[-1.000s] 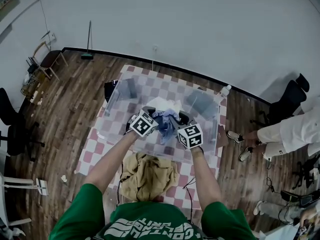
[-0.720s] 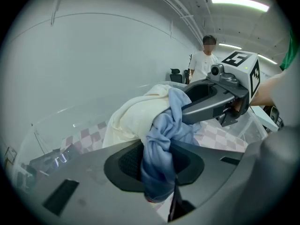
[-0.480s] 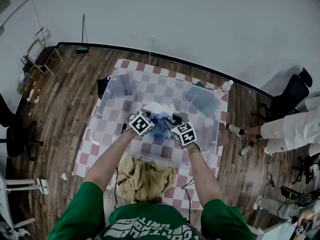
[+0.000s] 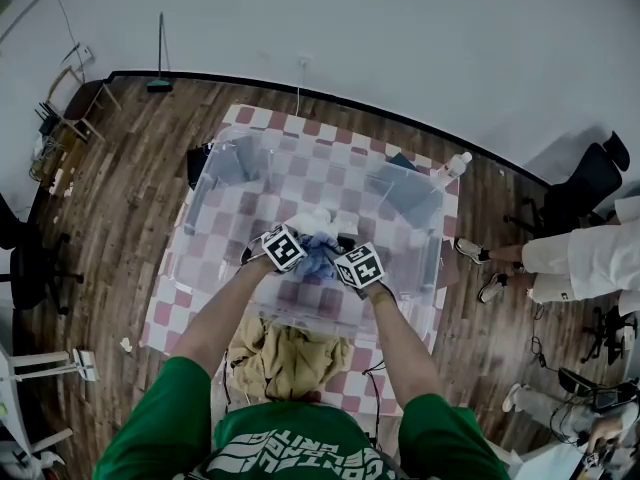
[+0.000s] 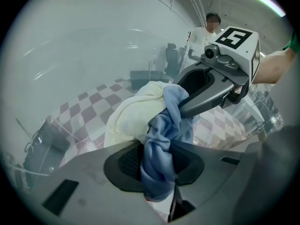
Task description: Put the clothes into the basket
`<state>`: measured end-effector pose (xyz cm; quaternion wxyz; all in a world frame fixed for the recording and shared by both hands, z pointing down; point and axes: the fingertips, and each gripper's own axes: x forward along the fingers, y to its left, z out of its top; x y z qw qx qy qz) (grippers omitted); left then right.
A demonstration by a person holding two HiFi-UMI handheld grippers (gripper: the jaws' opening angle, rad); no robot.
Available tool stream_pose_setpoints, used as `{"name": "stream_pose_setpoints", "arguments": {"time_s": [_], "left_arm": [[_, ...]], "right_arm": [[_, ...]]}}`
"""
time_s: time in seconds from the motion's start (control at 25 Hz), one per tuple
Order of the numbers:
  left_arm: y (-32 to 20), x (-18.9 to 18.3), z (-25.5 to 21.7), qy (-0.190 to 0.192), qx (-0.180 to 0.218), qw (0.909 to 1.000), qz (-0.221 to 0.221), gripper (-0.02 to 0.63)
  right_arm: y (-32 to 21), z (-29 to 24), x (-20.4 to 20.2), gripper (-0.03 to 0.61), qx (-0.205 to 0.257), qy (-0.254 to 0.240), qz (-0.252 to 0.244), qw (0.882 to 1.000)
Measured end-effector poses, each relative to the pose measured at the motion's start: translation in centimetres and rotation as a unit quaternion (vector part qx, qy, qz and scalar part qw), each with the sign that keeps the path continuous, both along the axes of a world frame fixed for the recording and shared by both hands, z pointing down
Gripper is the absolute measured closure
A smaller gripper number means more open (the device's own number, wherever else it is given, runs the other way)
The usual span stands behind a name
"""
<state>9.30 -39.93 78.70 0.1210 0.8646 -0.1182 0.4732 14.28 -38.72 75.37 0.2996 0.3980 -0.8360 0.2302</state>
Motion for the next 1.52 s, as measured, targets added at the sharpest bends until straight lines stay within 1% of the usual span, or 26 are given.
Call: {"name": "stream_pose_setpoints", "arguments": {"time_s": [0.08, 0.16, 0.36, 0.48, 0.6, 0.76, 0.84, 0.92, 1.08, 1.16, 1.24, 1.4, 1.52], "left_arm": [[0.4, 0.0, 0.8, -0.008, -0.008, 0.9999, 0.002, 0.514], [1.1, 0.1, 2.1, -0.013, -0.028, 0.9995, 0.008, 0.512], [1.6, 0.0, 3.6, -0.024, -0.025, 0.9992, 0.018, 0.509], [2.3, -0.1, 4.7, -0.032, -0.036, 0.9985, 0.025, 0.508], [2.6, -0.2, 5.3, -0.037, -0.037, 0.9982, 0.030, 0.503], [2.4, -0.4, 5.4, -0.036, -0.035, 0.9984, 0.025, 0.499], [2.1, -0.6, 5.4, -0.039, -0.030, 0.9985, 0.024, 0.483], [2.3, -0.7, 5.8, -0.042, -0.037, 0.9981, 0.026, 0.468], [1.9, -1.0, 6.1, -0.049, -0.038, 0.9978, 0.023, 0.415], [1.8, -1.5, 6.0, -0.058, -0.038, 0.9974, 0.023, 0.379], [1.8, -2.0, 5.7, -0.072, -0.039, 0.9963, 0.026, 0.358], [1.9, -3.1, 5.0, -0.092, -0.031, 0.9949, 0.026, 0.342], [1.8, -3.5, 3.8, -0.090, -0.017, 0.9956, 0.018, 0.341]], "right_arm": [[0.2, 1.1, 0.0, 0.442, -0.013, 0.004, -0.002, 1.000], [0.4, 2.2, 0.0, 0.441, -0.028, 0.005, -0.002, 1.000], [1.2, 4.2, 0.0, 0.434, -0.054, 0.006, 0.001, 0.999], [1.6, 5.2, -0.1, 0.430, -0.066, 0.008, 0.003, 0.998], [1.9, 5.7, -0.2, 0.430, -0.068, 0.016, -0.006, 0.998], [1.8, 5.7, -0.3, 0.412, -0.066, 0.016, -0.004, 0.998], [1.9, 5.7, -0.4, 0.404, -0.070, 0.012, -0.004, 0.997], [1.9, 5.8, -0.4, 0.393, -0.075, 0.009, -0.005, 0.997], [1.7, 5.6, -0.1, 0.354, -0.083, 0.012, -0.008, 0.996], [1.7, 5.3, 0.0, 0.336, -0.086, 0.016, -0.009, 0.996], [1.9, 5.2, 0.0, 0.327, -0.093, 0.019, -0.014, 0.995], [2.4, 5.0, 0.3, 0.321, -0.104, 0.033, -0.023, 0.994], [2.7, 3.9, 0.7, 0.321, -0.102, 0.039, -0.021, 0.994]]}}
